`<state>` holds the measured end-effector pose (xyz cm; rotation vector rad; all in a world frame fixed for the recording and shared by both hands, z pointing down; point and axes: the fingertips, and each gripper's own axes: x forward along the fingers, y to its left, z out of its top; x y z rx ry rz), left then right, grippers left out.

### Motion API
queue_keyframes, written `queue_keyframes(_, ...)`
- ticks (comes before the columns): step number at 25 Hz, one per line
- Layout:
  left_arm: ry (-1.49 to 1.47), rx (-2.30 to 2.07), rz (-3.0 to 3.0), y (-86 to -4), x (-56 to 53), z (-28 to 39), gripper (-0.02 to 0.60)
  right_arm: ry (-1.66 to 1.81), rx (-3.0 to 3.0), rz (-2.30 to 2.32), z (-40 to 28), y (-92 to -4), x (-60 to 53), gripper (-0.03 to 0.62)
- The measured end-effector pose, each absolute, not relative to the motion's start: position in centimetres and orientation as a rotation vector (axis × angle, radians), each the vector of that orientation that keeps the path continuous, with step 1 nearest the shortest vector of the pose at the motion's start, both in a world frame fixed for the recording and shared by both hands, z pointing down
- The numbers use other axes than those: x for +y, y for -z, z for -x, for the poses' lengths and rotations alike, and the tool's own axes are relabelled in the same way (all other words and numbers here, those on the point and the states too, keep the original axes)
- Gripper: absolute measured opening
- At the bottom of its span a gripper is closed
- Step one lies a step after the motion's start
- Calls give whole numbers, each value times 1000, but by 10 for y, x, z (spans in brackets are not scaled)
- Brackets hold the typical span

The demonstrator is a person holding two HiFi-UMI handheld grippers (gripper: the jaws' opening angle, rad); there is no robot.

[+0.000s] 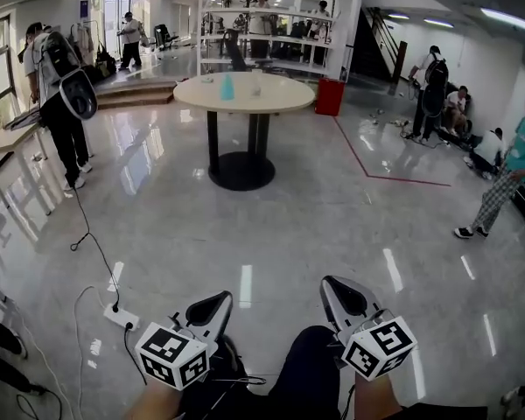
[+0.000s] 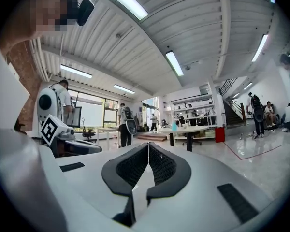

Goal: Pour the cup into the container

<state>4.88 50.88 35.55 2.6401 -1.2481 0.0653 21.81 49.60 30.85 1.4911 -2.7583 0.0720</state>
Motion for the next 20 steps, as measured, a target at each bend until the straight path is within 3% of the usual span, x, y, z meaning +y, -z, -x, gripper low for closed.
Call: queue_keyframes(20, -132, -1224, -2549, -400, 383, -35, -8, -213, -2788, -1427, -193, -357, 364, 6)
